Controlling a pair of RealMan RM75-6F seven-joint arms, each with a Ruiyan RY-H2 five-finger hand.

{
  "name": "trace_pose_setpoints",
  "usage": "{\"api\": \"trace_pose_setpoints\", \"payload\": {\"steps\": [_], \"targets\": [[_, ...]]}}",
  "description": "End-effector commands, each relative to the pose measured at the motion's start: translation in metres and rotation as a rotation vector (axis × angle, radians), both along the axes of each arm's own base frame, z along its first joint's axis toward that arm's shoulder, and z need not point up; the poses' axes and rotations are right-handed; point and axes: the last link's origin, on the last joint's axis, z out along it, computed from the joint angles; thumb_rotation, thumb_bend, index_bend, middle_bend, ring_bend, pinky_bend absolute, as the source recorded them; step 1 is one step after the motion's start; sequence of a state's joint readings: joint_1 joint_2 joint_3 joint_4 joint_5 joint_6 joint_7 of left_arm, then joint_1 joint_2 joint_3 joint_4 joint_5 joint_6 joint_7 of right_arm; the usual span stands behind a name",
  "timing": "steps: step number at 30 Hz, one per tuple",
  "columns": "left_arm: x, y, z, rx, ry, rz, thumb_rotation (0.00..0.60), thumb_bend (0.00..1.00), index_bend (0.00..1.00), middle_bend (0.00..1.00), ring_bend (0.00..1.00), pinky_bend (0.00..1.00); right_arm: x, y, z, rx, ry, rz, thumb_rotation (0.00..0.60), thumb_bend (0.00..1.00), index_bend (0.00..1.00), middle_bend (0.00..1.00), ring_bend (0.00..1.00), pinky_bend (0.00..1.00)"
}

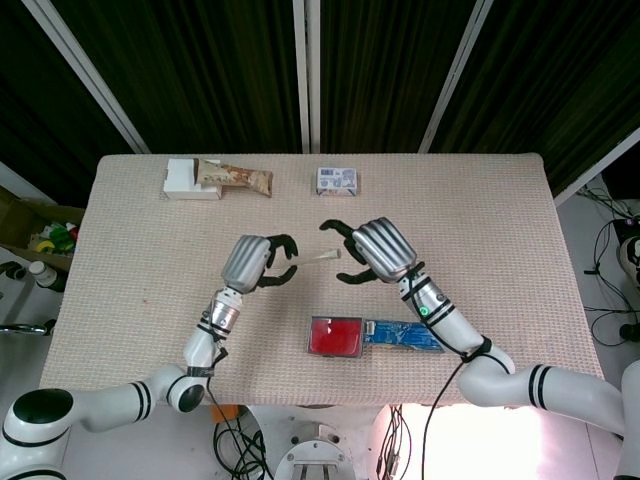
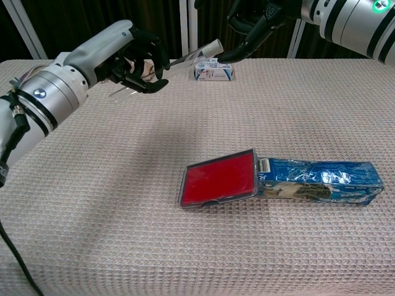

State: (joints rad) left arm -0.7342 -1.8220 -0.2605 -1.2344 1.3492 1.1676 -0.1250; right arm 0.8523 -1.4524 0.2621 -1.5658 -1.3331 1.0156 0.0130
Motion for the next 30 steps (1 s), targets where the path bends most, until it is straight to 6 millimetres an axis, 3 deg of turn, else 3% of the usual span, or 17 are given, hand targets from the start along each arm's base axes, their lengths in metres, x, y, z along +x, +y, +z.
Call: {"api": "trace_pose_setpoints", "payload": {"steps": [1, 5, 11, 21, 30], "targets": [[-0.008, -0.001, 0.000, 0.011, 0.055, -0.008, 0.600, 0.48, 0.58, 0.64, 0.75, 1.00, -0.005, 0.001, 0.003, -0.007, -0.006, -0.010, 0.600, 0.00, 0.25, 0.90, 1.00, 1.00], [-0.022, -0.003, -0.002, 0.026, 0.147, -0.020, 0.600, 0.48, 0.58, 0.64, 0.75, 1.00, -0.017, 0.003, 0.012, -0.029, -0.005, -0.025, 0.600, 0.00, 0.24, 0.90, 1.00, 1.00], [-0.043, -0.008, -0.014, 0.009, 0.289, -0.042, 0.600, 0.48, 0.58, 0.64, 0.75, 1.00, -0.054, 0.012, 0.028, -0.075, 0.031, -0.089, 0.600, 0.00, 0.23, 0.90, 1.00, 1.00], [-0.049, -0.005, -0.029, -0.043, 0.375, -0.039, 0.600, 0.48, 0.57, 0.61, 0.74, 1.00, -0.094, 0.024, 0.047, -0.124, 0.047, -0.179, 0.600, 0.00, 0.23, 0.90, 1.00, 1.00], [-0.050, -0.007, -0.027, -0.080, 0.495, -0.041, 0.600, 0.38, 0.35, 0.49, 0.69, 1.00, -0.113, 0.029, 0.054, -0.130, 0.033, -0.229, 0.600, 0.00, 0.22, 0.90, 1.00, 1.00]]}}
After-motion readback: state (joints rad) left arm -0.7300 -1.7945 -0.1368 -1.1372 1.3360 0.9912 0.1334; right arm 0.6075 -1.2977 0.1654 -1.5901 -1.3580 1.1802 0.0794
